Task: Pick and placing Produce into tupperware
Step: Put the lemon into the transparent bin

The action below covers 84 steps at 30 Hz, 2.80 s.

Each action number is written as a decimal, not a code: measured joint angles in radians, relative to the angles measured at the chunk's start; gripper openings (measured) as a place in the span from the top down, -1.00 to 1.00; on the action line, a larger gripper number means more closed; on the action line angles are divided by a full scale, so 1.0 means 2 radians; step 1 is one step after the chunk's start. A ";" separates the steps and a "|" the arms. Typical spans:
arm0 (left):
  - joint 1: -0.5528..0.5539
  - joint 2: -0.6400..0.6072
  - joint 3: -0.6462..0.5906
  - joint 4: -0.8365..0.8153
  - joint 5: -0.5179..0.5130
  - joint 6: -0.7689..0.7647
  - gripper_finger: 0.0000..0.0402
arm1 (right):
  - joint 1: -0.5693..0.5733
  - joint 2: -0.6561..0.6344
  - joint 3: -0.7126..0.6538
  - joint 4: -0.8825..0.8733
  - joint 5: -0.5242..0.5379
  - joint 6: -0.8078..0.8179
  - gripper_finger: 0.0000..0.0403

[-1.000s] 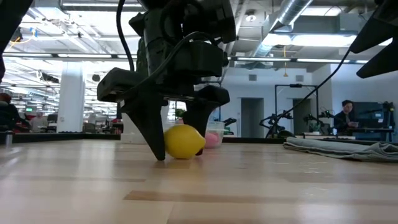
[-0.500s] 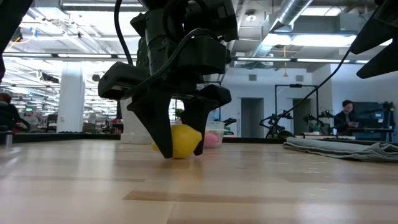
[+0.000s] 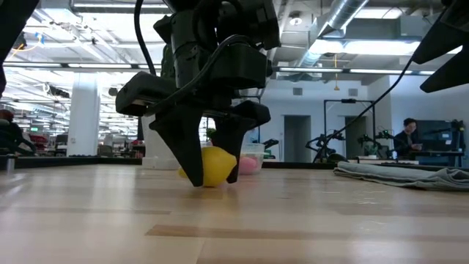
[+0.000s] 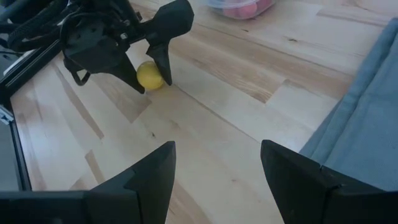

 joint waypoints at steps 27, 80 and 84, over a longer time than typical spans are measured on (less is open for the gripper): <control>0.074 -0.001 0.190 -0.129 -0.047 -0.034 -0.05 | 0.000 0.000 0.000 -0.003 0.000 -0.001 -0.29; 0.247 -0.001 0.195 -0.119 -0.048 -0.047 -0.05 | 0.000 0.000 0.000 -0.015 0.001 0.000 -0.29; 0.249 -0.001 0.195 -0.118 -0.040 -0.046 -0.05 | 0.000 0.000 0.000 -0.015 0.001 0.004 -0.29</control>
